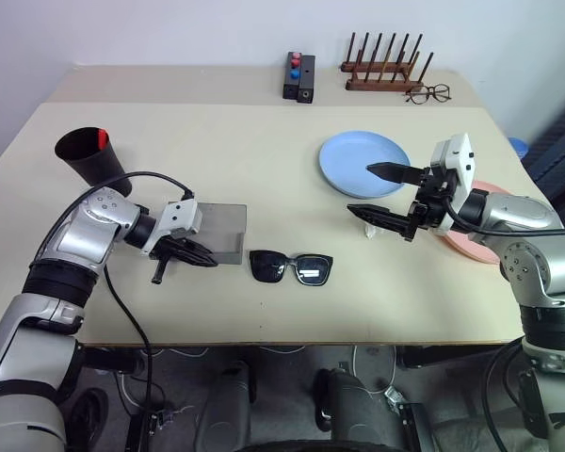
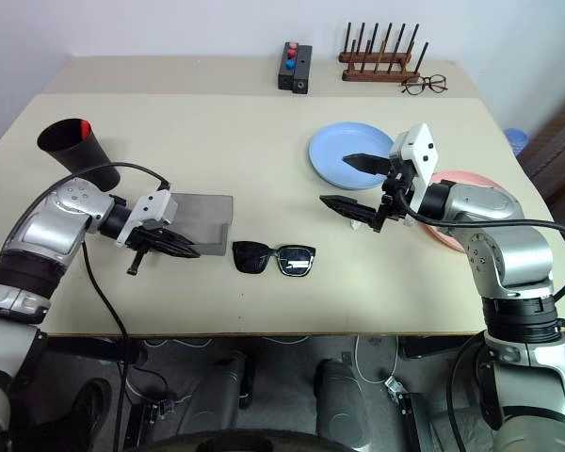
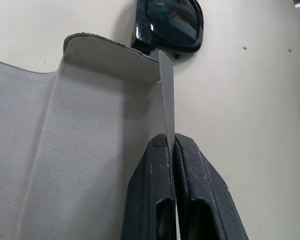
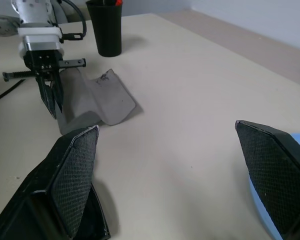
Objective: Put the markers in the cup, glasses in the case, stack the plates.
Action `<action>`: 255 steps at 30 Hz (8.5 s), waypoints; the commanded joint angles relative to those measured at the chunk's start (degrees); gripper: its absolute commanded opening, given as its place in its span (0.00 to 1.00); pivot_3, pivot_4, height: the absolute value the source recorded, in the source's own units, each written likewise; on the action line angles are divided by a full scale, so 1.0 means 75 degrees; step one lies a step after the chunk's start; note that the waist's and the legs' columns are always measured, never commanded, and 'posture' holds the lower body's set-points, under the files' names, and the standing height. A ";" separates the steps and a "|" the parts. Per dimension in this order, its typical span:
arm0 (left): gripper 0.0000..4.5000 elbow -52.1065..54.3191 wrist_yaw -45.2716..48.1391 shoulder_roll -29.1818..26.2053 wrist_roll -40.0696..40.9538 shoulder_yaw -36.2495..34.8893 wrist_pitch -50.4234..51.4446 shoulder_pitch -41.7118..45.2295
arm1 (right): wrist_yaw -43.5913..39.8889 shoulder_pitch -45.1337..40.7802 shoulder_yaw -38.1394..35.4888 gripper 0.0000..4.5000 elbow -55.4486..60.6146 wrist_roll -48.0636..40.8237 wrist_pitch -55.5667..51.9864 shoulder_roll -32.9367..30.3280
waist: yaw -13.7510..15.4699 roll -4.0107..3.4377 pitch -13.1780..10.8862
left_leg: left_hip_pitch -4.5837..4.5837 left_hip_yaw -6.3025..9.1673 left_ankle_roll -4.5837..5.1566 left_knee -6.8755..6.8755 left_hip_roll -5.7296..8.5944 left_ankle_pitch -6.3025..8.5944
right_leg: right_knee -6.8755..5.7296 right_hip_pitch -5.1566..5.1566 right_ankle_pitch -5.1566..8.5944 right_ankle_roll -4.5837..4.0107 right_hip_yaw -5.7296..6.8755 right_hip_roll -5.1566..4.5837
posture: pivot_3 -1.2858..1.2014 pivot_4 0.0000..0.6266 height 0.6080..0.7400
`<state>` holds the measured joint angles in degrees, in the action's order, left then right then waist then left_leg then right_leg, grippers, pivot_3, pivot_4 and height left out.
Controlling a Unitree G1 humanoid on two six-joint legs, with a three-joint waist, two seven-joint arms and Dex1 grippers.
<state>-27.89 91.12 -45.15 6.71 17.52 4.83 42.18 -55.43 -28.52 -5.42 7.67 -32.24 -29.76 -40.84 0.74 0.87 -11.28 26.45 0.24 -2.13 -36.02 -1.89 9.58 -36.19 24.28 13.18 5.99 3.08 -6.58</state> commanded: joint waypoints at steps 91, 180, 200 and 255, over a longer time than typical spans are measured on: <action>0.00 -0.3181 0.0184 0.2541 0.0383 0.1168 0.0519 0.4656 | 0.0042 0.2099 -0.1334 1.00 0.1386 -0.0087 0.0177 -0.1251 | 0.0106 -0.0019 0.0005 | 0.0005 0.0006 0.0024 -0.0023 0.0006 0.0014 | 0.0011 -0.0012 -0.0003 -0.0001 0.0003 -0.0003 | 0.52 0.24 1.00; 0.01 -0.6192 -0.3337 0.0589 -0.0250 0.0396 -0.2332 0.3818 | 0.0023 0.1310 -0.0899 1.00 0.1306 -0.0385 -0.0230 -0.1120 | 0.0007 -0.0010 -0.0005 | 0.0016 -0.0003 0.0023 -0.0021 0.0007 0.0014 | 0.0011 -0.0001 -0.0010 0.0014 0.0001 -0.0010 | 0.52 0.24 1.00; 0.01 -0.6067 -0.1932 0.0631 -0.1682 -0.0420 -0.2506 0.3452 | 0.0118 0.1393 -0.0926 1.00 0.1373 -0.0305 -0.0175 -0.1063 | 0.0001 -0.0010 -0.0006 | 0.0013 -0.0005 0.0023 -0.0020 0.0006 0.0014 | 0.0009 0.0000 -0.0014 0.0020 0.0002 -0.0008 | 0.52 0.24 1.00; 0.01 0.0600 0.0184 -0.0733 0.0267 -0.1372 -0.0080 -0.0612 | -0.0024 0.1069 -0.0632 1.00 0.0962 -0.0013 0.0140 -0.0871 | -0.0013 -0.0018 -0.0001 | 0.0003 -0.0005 0.0023 -0.0018 0.0003 0.0014 | 0.0003 -0.0006 -0.0003 0.0001 -0.0001 -0.0008 | 0.52 0.24 1.00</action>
<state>-24.49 92.21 -49.46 8.07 7.61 4.16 38.11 -55.49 -19.13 -9.52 14.25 -32.20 -29.59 -47.34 0.64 0.74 -11.29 26.47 0.20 -1.95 -36.15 -1.87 9.68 -36.17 24.23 13.16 5.99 3.07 -6.64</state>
